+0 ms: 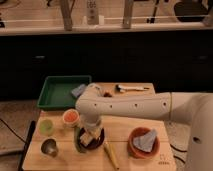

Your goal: Place eraser in purple bowl

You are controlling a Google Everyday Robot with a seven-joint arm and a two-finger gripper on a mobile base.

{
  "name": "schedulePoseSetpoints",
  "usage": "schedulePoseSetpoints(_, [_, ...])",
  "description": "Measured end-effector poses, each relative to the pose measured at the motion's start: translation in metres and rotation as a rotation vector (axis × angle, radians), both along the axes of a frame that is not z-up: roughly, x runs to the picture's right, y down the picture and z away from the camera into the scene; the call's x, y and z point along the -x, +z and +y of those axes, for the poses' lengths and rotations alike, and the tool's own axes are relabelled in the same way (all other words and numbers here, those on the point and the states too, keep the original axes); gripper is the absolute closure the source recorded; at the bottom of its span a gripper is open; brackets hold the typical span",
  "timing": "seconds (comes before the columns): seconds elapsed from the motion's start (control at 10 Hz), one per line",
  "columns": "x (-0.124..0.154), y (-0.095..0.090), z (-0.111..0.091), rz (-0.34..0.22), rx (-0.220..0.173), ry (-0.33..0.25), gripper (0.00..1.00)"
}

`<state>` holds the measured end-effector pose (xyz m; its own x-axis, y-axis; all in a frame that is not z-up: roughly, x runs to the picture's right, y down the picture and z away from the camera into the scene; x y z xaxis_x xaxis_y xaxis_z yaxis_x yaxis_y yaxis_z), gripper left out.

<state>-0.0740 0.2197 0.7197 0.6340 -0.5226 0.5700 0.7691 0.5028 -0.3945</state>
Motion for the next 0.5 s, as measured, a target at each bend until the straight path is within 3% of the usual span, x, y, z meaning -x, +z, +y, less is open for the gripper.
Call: schedulePoseSetpoints(0.5, [0.0023, 0.0025, 0.0038, -0.041, 0.020, -0.039, 1.00])
